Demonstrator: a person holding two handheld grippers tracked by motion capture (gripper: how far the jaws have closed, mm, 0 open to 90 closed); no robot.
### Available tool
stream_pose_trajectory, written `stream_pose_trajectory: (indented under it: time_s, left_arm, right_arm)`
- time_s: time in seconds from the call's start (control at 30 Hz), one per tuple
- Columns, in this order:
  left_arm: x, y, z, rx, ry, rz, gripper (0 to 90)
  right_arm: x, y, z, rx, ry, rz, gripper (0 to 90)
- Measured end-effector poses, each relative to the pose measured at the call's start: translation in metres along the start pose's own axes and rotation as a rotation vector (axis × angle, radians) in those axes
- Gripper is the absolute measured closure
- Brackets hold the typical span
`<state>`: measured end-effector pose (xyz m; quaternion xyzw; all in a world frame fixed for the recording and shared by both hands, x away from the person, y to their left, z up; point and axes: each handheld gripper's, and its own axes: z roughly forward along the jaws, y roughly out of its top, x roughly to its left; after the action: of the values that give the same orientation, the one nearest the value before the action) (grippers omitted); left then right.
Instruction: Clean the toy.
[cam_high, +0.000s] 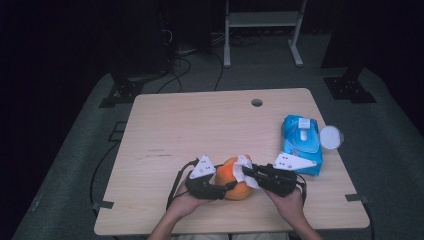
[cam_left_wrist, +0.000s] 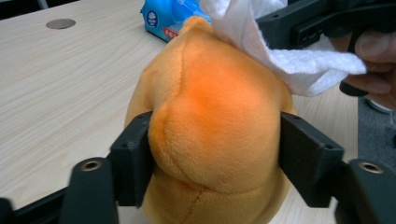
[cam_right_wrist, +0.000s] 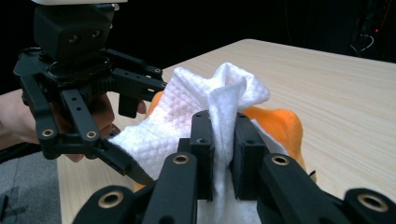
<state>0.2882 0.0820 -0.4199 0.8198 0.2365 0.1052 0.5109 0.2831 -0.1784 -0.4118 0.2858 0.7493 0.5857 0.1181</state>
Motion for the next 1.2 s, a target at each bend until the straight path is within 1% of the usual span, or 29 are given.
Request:
stream_pose_trajectory:
  time_s: [0.03,0.1,0.13,0.17,0.2,0.27,0.33,0.37,0.4,0.43,0.47,0.53,0.57,0.6,0.63,0.67,0.7,0.77,0.8,0.83,0.9,0.97,1.0,1.03,1.1,1.13,1.17,1.2]
  left_arm:
    - [0.001,0.000,-0.001,0.000,-0.006,0.001,35.0]
    - [0.002,0.000,-0.002,-0.004,-0.019,-0.010,34.8]
    - [0.004,-0.001,-0.001,-0.014,-0.021,-0.018,34.0]
    - [0.004,-0.001,-0.001,-0.018,-0.020,-0.031,29.8]
    - [0.005,-0.001,0.000,-0.021,-0.016,-0.041,27.9]
    - [0.006,-0.002,0.003,-0.019,-0.010,-0.060,24.4]
    - [0.006,-0.004,0.004,-0.026,-0.011,-0.062,25.2]
    - [0.005,-0.005,0.004,-0.024,-0.013,-0.054,26.9]
    - [0.004,-0.006,0.003,-0.020,-0.011,-0.038,30.0]
    - [0.003,-0.005,0.002,-0.017,-0.013,-0.030,32.1]
    - [0.002,-0.005,0.001,-0.013,-0.020,-0.018,33.5]
    - [-0.001,-0.004,0.002,-0.011,-0.032,0.008,34.6]
    - [-0.003,-0.004,0.003,-0.013,-0.040,0.018,34.5]
    - [-0.005,-0.003,0.003,-0.010,-0.045,0.036,34.3]
    - [-0.006,-0.003,0.003,-0.014,-0.053,0.043,33.5]
    - [-0.006,-0.002,0.004,-0.020,-0.058,0.039,31.3]
    - [-0.005,-0.002,0.004,-0.023,-0.056,0.027,27.5]
    - [-0.003,-0.003,0.007,-0.020,-0.048,0.005,24.5]
    - [-0.004,-0.003,0.007,-0.021,-0.042,0.005,24.9]
    - [-0.005,-0.004,0.008,-0.022,-0.038,0.011,27.0]
    - [-0.007,-0.004,0.008,-0.014,-0.043,0.039,32.7]
    - [-0.011,-0.004,0.008,-0.005,-0.049,0.069,33.7]
    - [-0.012,-0.004,0.008,-0.007,-0.059,0.073,33.6]
    - [-0.013,-0.003,0.008,-0.003,-0.074,0.080,33.3]
    - [-0.014,-0.003,0.008,-0.009,-0.095,0.083,31.7]
    - [-0.013,-0.002,0.008,-0.013,-0.107,0.075,28.4]
    - [-0.012,-0.001,0.008,-0.013,-0.107,0.062,25.3]
    - [-0.011,0.000,0.010,0.011,-0.087,0.045,20.3]
  right_arm:
    - [-0.004,0.000,0.000,0.000,-0.003,0.013,79.8]
    - [-0.014,-0.004,-0.003,-0.007,-0.004,0.063,79.5]
    - [-0.017,-0.005,-0.004,-0.006,-0.013,0.071,79.6]
    - [-0.018,-0.006,-0.006,-0.005,-0.024,0.077,79.6]
    - [-0.018,-0.006,-0.006,-0.003,-0.027,0.076,79.7]
    - [-0.012,-0.005,-0.006,-0.003,-0.028,0.058,79.9]
    - [0.000,-0.004,-0.002,-0.009,0.004,0.041,79.8]
    - [0.006,-0.004,0.001,-0.007,0.018,0.025,79.8]
    - [0.010,-0.004,0.003,-0.002,0.022,0.004,79.8]
    - [0.012,-0.003,0.004,0.003,0.024,-0.005,79.9]
    - [0.011,-0.001,0.003,0.004,0.024,-0.007,79.9]
    - [0.001,0.000,0.000,-0.005,0.012,0.019,79.9]
    - [-0.004,-0.001,-0.003,-0.010,-0.004,0.035,79.9]
    - [-0.010,-0.001,-0.005,-0.014,-0.031,0.040,79.9]
    - [-0.016,-0.003,-0.008,-0.015,-0.046,0.055,79.9]
    - [-0.021,-0.004,-0.011,-0.015,-0.052,0.077,79.9]
    - [-0.023,-0.005,-0.013,-0.012,-0.064,0.084,79.9]
    - [-0.021,-0.005,-0.014,-0.006,-0.065,0.083,80.1]
    - [-0.018,-0.005,-0.013,-0.006,-0.054,0.078,80.1]
    - [-0.011,-0.003,-0.011,-0.004,-0.042,0.060,80.1]
    - [0.003,0.002,-0.006,0.002,-0.012,0.003,80.0]
    - [0.009,0.006,-0.004,0.006,-0.002,-0.026,80.0]
    - [0.008,0.008,-0.004,0.009,-0.013,-0.037,79.9]
    - [0.004,0.009,-0.005,0.008,-0.025,-0.033,79.6]
    - [-0.009,0.006,-0.009,0.008,-0.063,0.001,79.4]
    - [-0.016,0.004,-0.011,0.020,-0.078,0.014,79.5]
    - [-0.020,0.002,-0.012,0.031,-0.091,0.027,79.6]
    - [-0.022,0.000,-0.014,0.036,-0.095,0.039,79.7]
